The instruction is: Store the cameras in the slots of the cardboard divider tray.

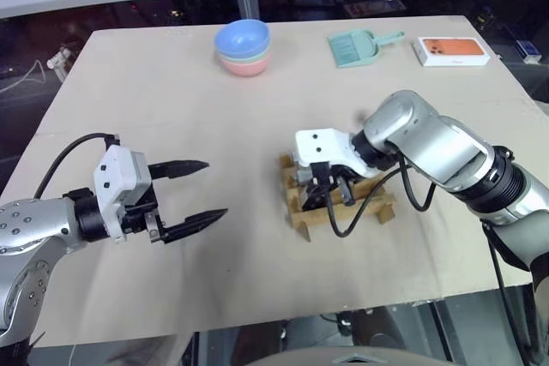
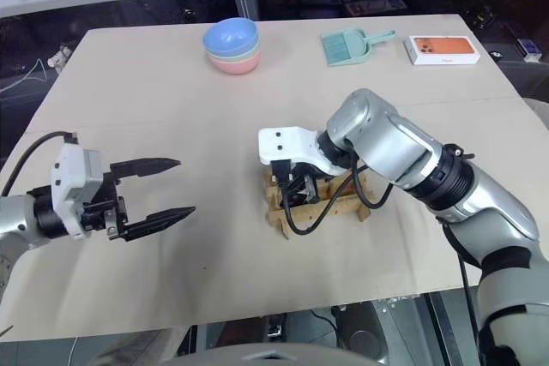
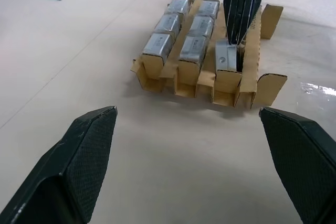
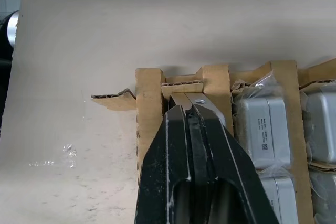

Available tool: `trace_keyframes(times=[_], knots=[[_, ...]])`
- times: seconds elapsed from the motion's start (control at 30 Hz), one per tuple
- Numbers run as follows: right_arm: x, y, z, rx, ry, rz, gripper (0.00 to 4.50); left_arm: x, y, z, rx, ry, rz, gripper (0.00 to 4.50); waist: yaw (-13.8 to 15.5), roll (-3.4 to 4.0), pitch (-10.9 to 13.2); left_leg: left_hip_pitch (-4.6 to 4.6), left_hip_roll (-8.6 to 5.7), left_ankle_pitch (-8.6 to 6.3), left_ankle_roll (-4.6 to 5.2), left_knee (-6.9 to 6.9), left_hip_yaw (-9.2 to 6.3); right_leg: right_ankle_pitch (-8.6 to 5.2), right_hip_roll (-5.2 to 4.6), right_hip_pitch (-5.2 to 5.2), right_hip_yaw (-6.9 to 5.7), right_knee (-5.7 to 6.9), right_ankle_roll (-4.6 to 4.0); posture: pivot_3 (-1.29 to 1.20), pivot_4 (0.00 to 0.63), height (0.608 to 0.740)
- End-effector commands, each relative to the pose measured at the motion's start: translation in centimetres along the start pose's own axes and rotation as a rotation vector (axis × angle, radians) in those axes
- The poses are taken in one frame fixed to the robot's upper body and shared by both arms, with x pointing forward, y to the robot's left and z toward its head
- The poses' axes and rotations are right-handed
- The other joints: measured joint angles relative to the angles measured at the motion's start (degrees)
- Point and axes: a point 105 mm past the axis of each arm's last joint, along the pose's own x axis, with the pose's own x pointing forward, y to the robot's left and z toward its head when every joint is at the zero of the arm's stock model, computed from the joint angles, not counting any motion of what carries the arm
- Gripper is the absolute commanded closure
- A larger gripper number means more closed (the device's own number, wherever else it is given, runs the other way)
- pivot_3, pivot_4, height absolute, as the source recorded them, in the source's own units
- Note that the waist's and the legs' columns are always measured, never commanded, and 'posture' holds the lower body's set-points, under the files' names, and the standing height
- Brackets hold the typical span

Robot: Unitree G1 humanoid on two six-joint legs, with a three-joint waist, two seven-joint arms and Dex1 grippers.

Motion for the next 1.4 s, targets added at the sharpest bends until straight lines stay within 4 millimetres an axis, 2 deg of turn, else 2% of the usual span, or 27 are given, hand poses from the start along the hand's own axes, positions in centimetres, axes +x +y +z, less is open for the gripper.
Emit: trace_keyframes(times=[0.03,0.1,0.2,0.8,0.83,0.87,0.9,0.97,1.0,1.2,1.3,1.4], knots=[[-0.4,0.1,0.1,-0.042,0.004,-0.005,3.93,0.0,0.1,0.5,0.028,-0.015,0.004,0.00,0.0,0.00,0.0,0.00,0.00,0.00,0.00,0.00,0.00,0.00,0.00,0.00,0.00,0.00,0.00,0.00,0.150,0.740],[-0.5,0.0,0.3,-0.044,0.000,-0.017,3.17,-0.1,0.1,0.5,0.028,-0.015,0.004,0.00,0.0,0.00,0.0,0.00,0.00,0.00,0.00,0.00,0.00,-0.01,0.00,0.00,0.00,-0.01,-0.01,0.00,0.150,0.740],[-0.4,-0.4,0.5,-0.022,-0.011,-0.043,1.68,-0.1,0.0,0.5,0.027,-0.015,0.003,0.00,0.0,0.00,0.0,0.00,0.00,0.00,0.00,-0.01,0.00,0.00,0.00,0.00,0.00,-0.01,0.00,0.00,0.150,0.740],[0.5,-0.6,-0.9,0.018,0.019,-0.027,1.68,-0.1,-0.1,0.6,0.028,-0.011,0.013,0.00,0.0,0.00,0.0,-0.01,0.00,0.00,0.00,-0.01,0.01,-0.01,0.00,-0.01,0.00,-0.01,-0.02,0.00,0.150,0.740],[0.4,-0.5,-0.8,0.023,0.014,-0.024,2.17,-0.1,-0.1,0.6,0.028,-0.011,0.014,0.00,0.0,0.00,0.0,-0.01,0.00,0.00,0.00,-0.01,0.01,-0.01,0.00,-0.01,0.00,-0.01,-0.02,0.00,0.150,0.740],[0.4,-0.4,-0.8,0.025,0.010,-0.020,2.31,-0.1,-0.1,0.6,0.028,-0.011,0.014,0.00,0.0,0.00,0.0,-0.01,0.00,0.00,0.00,-0.01,0.01,-0.01,0.00,-0.01,0.00,-0.01,-0.02,0.00,0.150,0.740],[0.4,-0.3,-0.8,0.027,0.007,-0.019,2.89,0.0,-0.1,0.5,0.028,-0.011,0.014,0.00,0.0,0.00,0.0,0.00,0.00,0.00,0.00,-0.01,0.00,-0.01,0.00,-0.01,0.00,-0.01,-0.01,0.00,0.150,0.740],[0.4,-0.3,-0.7,0.027,0.000,-0.018,3.71,0.0,-0.1,0.5,0.027,-0.010,0.013,0.00,0.0,0.00,0.0,0.00,0.00,0.00,0.00,-0.01,0.00,-0.01,0.00,-0.01,0.00,-0.01,-0.01,0.00,0.150,0.740],[0.4,-0.2,-0.6,0.027,-0.005,-0.018,3.89,0.0,0.0,0.5,0.027,-0.010,0.012,0.00,0.0,0.00,0.0,0.00,0.00,0.00,0.00,-0.01,-0.01,-0.01,0.00,-0.01,-0.01,-0.01,-0.01,0.00,0.150,0.740],[-1.3,-0.2,0.3,0.076,-0.087,-0.033,3.89,0.1,0.1,0.8,0.031,-0.018,0.003,0.00,0.0,0.00,0.0,-0.01,0.01,0.00,0.00,-0.01,-0.01,0.00,0.00,-0.01,-0.01,-0.01,0.00,0.00,0.150,0.740],[-2.9,-0.1,0.9,0.091,-0.234,-0.037,3.89,0.2,0.2,1.0,0.030,-0.033,0.000,0.00,0.2,-0.01,0.0,-0.03,0.00,0.00,0.00,-0.01,-0.04,0.00,0.00,0.00,-0.02,-0.03,0.01,0.00,0.150,0.740],[-4.0,-0.1,0.5,0.102,-0.344,-0.074,3.89,0.4,0.2,1.3,0.029,-0.052,-0.007,0.00,0.3,-0.02,0.0,-0.03,0.00,-0.01,0.01,-0.02,-0.03,0.03,0.00,0.02,-0.02,-0.06,0.05,0.00,0.150,0.740]])
